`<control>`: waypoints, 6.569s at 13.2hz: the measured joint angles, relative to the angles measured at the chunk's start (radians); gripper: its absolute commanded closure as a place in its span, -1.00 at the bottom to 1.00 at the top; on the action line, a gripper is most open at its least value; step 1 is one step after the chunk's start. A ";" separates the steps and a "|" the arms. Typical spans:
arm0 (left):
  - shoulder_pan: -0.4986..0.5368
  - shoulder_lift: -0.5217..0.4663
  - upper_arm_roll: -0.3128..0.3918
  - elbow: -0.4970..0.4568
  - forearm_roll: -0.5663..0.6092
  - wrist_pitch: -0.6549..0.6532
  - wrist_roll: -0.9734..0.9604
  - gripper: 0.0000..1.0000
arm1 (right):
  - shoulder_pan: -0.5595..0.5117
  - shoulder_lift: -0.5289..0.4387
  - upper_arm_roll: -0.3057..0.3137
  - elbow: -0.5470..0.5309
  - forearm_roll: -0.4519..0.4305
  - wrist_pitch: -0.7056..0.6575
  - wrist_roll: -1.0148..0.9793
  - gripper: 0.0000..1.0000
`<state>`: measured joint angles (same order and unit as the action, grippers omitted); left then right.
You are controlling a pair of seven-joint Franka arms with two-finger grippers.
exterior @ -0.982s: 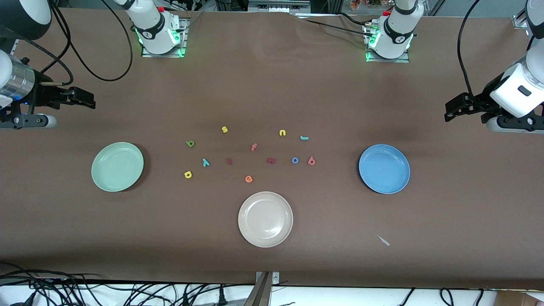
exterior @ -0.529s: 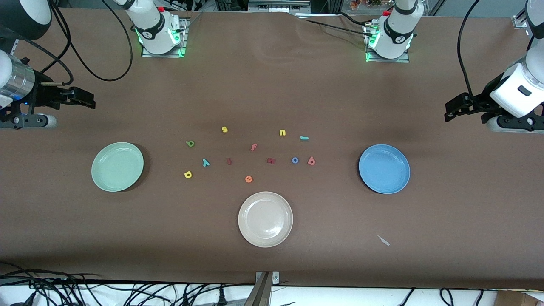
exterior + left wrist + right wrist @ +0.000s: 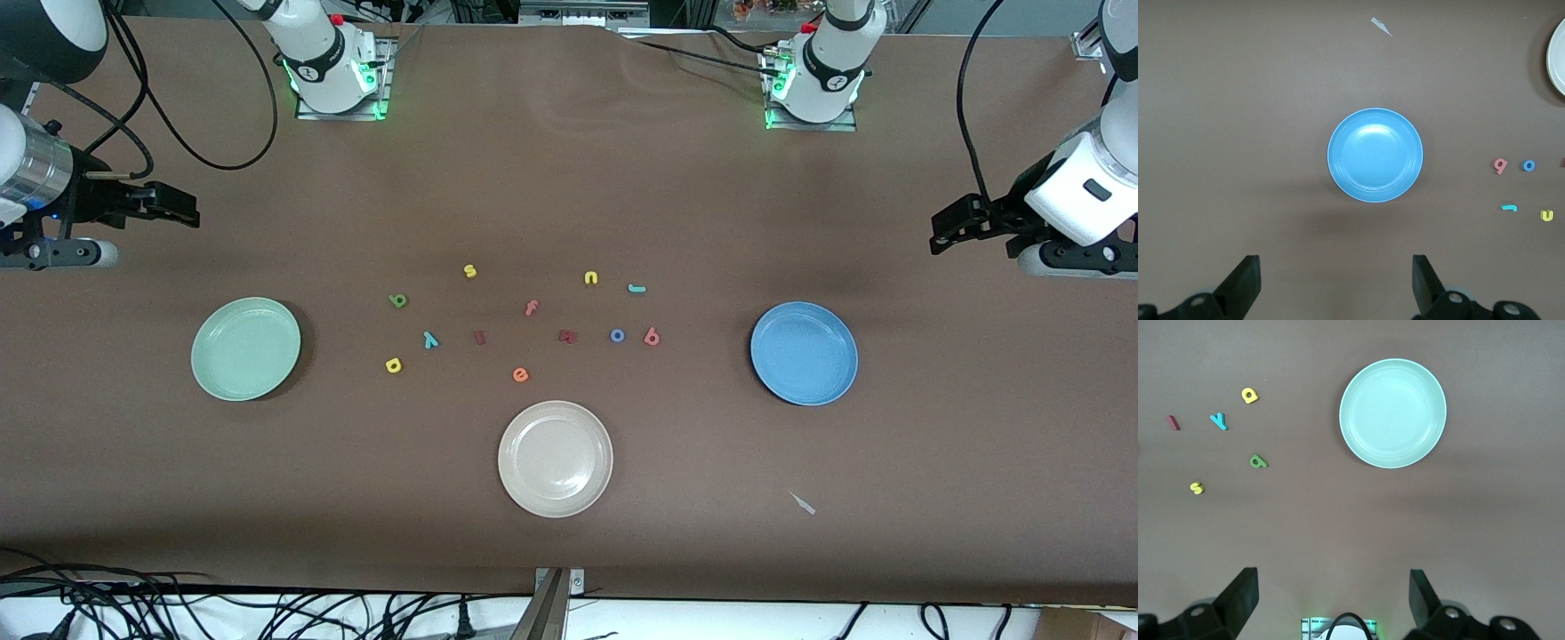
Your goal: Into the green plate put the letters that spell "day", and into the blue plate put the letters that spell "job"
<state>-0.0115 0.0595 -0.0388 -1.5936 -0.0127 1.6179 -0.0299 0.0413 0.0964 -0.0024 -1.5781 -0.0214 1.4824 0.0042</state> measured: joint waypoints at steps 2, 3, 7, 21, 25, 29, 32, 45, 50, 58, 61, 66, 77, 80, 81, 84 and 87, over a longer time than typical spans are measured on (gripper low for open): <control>0.000 0.000 0.000 0.000 0.000 0.000 0.000 -1.00 | 0.000 0.000 0.000 0.000 0.000 0.000 0.000 -1.00; 0.000 0.000 0.000 0.000 0.000 0.000 0.000 -1.00 | 0.000 0.000 0.000 0.000 0.000 0.000 0.000 -1.00; 0.000 0.000 0.000 0.000 0.000 0.000 0.000 -1.00 | 0.000 0.000 0.000 0.000 0.000 0.000 0.000 -1.00; 0.000 0.000 -0.001 0.000 0.000 -0.006 0.000 -1.00 | 0.000 0.000 0.000 0.000 0.000 0.000 0.000 -1.00; 0.000 0.000 -0.001 0.000 0.000 -0.010 0.000 -1.00 | 0.000 0.000 0.000 0.000 0.000 0.000 0.000 -1.00; -0.024 0.020 -0.004 -0.005 0.000 -0.013 0.000 -1.00 | 0.000 0.000 0.000 0.000 0.000 0.000 0.000 -1.00; -0.092 0.110 -0.008 -0.007 0.000 -0.005 -0.001 -1.00 | 0.000 0.000 0.000 0.000 0.000 0.000 0.000 -1.00; -0.451 0.604 -0.015 0.074 -0.051 0.434 -0.003 -0.98 | 0.011 0.030 0.011 -0.004 0.016 -0.009 0.000 -1.00; -0.461 0.658 -0.016 0.025 -0.052 0.603 -0.001 -0.31 | 0.019 0.056 0.019 -0.020 0.047 0.021 0.002 -1.00; -0.483 0.700 -0.013 -0.019 -0.052 0.703 0.000 0.44 | 0.032 0.052 0.145 -0.211 0.050 0.269 0.162 -1.00; -0.483 0.699 -0.010 -0.026 -0.052 0.703 0.000 0.92 | 0.030 0.047 0.170 -0.312 0.050 0.401 0.190 -1.00; -0.480 0.686 -0.005 -0.022 -0.052 0.665 0.002 1.00 | 0.032 0.048 0.236 -0.522 0.049 0.691 0.270 -1.00; -0.168 0.576 0.014 -0.015 -0.020 0.405 0.654 0.62 | 0.086 0.127 0.249 -0.570 -0.015 0.750 0.282 -1.00; -0.159 0.605 0.007 -0.055 -0.020 0.442 0.676 -1.00 | 0.115 0.157 0.250 -0.570 -0.063 0.759 0.294 -1.00; -0.161 0.610 0.003 -0.065 -0.020 0.454 0.676 -1.00 | 0.115 0.164 0.250 -0.570 -0.079 0.759 0.295 -1.00; -0.165 0.597 -0.008 -0.063 -0.020 0.462 0.675 -1.00 | 0.115 0.192 0.249 -0.571 -0.147 0.778 0.295 -1.00; -0.189 0.549 -0.034 -0.058 -0.023 0.455 0.590 -1.00 | 0.115 0.229 0.249 -0.572 -0.171 0.825 0.291 -1.00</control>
<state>-0.2003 0.6081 -0.0727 -1.6513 -0.0355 2.0725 0.5601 0.1565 0.3256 0.2466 -2.1501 -0.1924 2.3078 0.2955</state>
